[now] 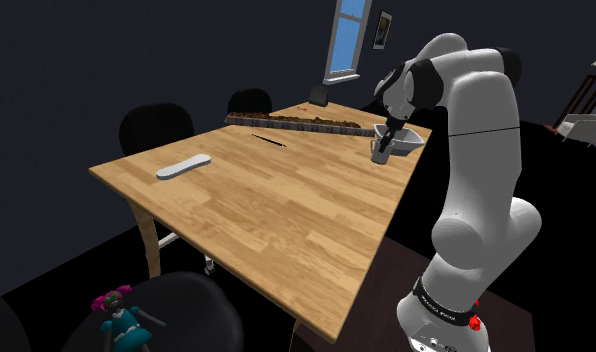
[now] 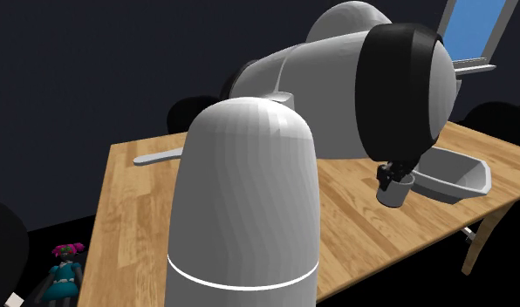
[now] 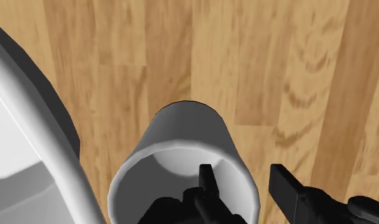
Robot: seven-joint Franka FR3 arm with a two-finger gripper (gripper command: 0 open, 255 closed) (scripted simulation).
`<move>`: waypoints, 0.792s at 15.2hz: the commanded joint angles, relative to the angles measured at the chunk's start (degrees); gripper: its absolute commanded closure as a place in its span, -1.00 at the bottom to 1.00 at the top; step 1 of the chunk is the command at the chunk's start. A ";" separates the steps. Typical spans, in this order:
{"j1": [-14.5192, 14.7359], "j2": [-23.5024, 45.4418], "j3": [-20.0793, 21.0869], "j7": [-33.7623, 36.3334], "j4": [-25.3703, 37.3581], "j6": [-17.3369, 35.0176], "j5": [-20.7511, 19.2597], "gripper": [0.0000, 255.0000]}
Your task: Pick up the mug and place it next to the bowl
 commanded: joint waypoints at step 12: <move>1.09 -3.93 -1.96 1.79 1.71 -4.90 -3.09 -1.00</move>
